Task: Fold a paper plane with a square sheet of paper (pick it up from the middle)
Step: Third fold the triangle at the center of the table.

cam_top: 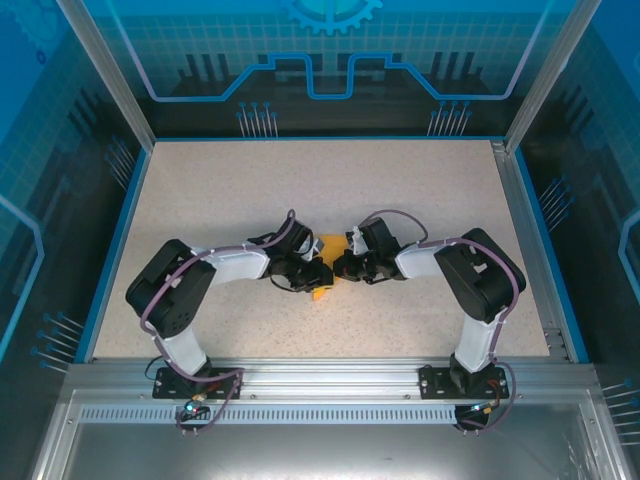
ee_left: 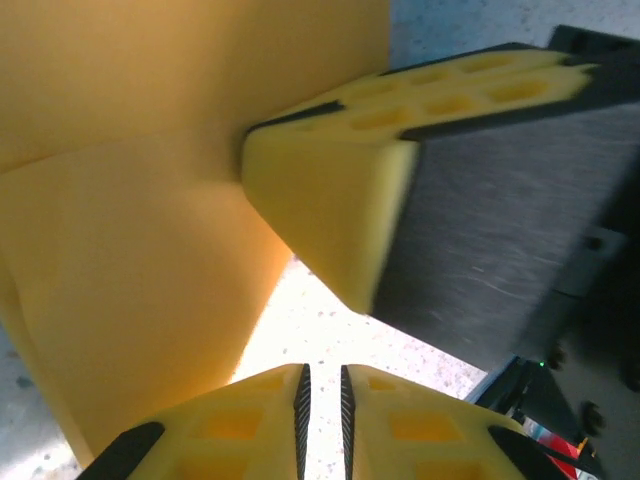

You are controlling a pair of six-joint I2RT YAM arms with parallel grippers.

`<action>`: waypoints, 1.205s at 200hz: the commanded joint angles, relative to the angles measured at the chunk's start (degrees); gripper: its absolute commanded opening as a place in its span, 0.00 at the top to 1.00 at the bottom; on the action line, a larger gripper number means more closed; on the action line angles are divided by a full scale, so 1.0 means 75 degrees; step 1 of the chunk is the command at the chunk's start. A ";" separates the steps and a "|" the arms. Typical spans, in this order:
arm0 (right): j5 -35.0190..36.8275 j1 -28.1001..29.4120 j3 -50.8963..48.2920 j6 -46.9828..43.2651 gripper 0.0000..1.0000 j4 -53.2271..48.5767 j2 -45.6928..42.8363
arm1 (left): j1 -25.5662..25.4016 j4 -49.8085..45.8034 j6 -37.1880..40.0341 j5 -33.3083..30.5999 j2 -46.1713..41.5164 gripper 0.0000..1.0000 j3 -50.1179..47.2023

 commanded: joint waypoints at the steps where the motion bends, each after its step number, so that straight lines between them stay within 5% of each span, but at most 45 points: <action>1: 0.0572 0.0018 -0.0128 -0.0057 0.99 -0.0688 0.0374 | 0.0084 0.0178 -0.0138 0.0108 0.0226 0.81 -0.0281; 118: 0.0795 0.0021 -0.0079 -0.0193 0.99 -0.1045 0.0371 | 0.0228 -0.0423 -0.0095 0.0006 -0.0268 0.81 -0.1431; 241: 0.0796 0.0034 0.0028 -0.0138 0.98 -0.1090 0.0398 | 0.0227 -0.1547 0.0350 -0.0491 -0.1831 0.80 -0.1030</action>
